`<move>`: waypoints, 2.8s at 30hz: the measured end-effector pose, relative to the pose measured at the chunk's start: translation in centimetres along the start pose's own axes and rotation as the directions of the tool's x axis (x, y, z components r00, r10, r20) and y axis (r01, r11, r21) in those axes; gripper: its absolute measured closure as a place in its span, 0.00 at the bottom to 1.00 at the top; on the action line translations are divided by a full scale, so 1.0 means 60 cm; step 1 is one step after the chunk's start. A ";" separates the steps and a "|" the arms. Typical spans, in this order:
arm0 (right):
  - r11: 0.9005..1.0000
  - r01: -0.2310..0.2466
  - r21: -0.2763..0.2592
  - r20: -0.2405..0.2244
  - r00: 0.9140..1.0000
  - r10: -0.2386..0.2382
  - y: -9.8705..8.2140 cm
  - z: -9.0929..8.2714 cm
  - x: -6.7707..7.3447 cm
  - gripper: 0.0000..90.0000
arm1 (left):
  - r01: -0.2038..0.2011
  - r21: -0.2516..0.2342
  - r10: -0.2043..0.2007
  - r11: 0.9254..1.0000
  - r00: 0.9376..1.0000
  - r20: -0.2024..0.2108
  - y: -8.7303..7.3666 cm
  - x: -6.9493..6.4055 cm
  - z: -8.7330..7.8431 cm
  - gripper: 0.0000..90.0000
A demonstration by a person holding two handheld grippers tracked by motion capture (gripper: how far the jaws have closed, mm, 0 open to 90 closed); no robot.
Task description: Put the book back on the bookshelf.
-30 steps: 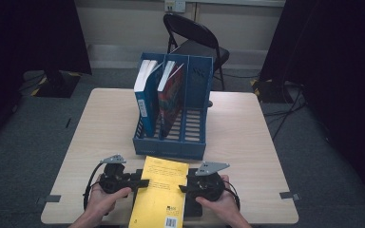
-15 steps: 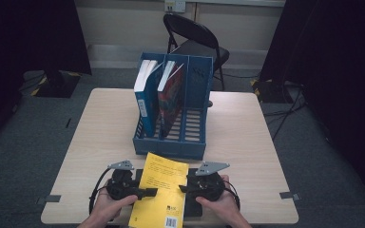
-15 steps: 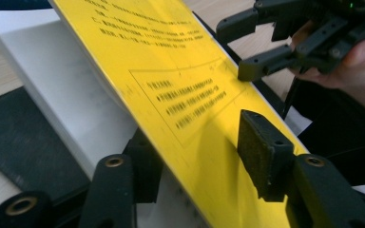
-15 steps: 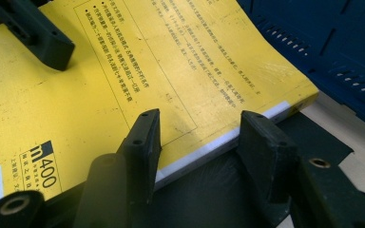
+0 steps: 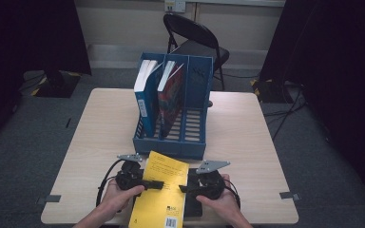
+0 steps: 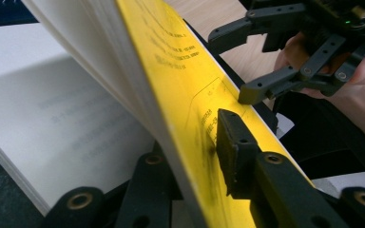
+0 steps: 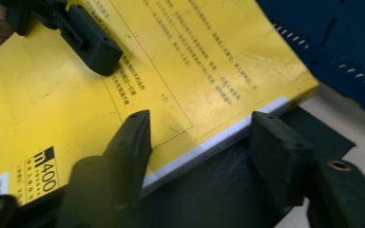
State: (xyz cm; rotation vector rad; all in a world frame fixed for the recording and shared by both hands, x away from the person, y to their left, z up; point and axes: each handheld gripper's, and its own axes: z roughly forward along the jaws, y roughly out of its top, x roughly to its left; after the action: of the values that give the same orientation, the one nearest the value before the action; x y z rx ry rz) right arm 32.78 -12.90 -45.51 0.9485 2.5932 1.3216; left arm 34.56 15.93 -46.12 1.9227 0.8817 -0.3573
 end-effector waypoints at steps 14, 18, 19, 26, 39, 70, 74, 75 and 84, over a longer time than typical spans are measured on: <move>0.999 -0.043 -0.004 -0.066 0.997 0.042 -0.009 0.003 -0.003 0.29 | -0.083 -0.041 0.082 0.996 0.996 -0.030 -0.002 -0.022 -0.009 0.87; 0.999 -0.046 -0.010 -0.074 0.996 0.045 -0.010 0.004 -0.002 0.25 | -0.104 -0.057 0.103 0.993 0.994 -0.025 -0.005 -0.027 -0.013 0.88; 0.999 -0.048 -0.012 -0.076 0.996 0.047 -0.010 0.005 -0.002 0.24 | -0.113 -0.061 0.111 0.992 0.993 -0.029 -0.006 -0.029 -0.014 0.88; 0.998 -0.057 -0.020 -0.111 0.992 0.054 -0.010 0.009 -0.001 0.18 | -0.163 -0.066 0.162 0.984 0.987 -0.014 -0.006 -0.040 -0.017 0.90; 0.994 -0.080 -0.077 -0.113 0.991 0.071 0.008 -0.004 -0.001 0.39 | -0.176 -0.086 0.174 0.981 0.984 -0.021 -0.003 -0.047 -0.028 0.92; 0.946 -0.035 -0.323 -0.090 0.996 0.007 0.117 -0.095 0.007 0.77 | -0.264 -0.273 0.250 0.925 0.964 -0.085 0.057 -0.079 -0.086 0.95; 0.938 -0.012 -0.347 -0.073 0.997 -0.014 0.129 -0.111 0.010 0.80 | -0.295 -0.297 0.279 0.908 0.955 -0.099 0.063 -0.088 -0.089 0.95; 0.937 -0.002 -0.350 -0.066 0.998 -0.023 0.129 -0.114 0.011 0.80 | -0.311 -0.288 0.292 0.906 0.950 -0.109 0.062 -0.090 -0.087 0.95; 0.943 0.026 -0.331 -0.117 0.991 -0.069 0.113 -0.101 0.024 0.81 | -0.335 -0.282 0.316 0.899 0.942 -0.109 0.044 -0.097 -0.086 0.95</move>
State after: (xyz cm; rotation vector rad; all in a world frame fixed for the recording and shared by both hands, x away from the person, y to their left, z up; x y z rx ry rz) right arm 32.89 -13.41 -36.29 0.7623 2.3505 1.7814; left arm 31.82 17.10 -38.50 1.7636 0.5953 0.0357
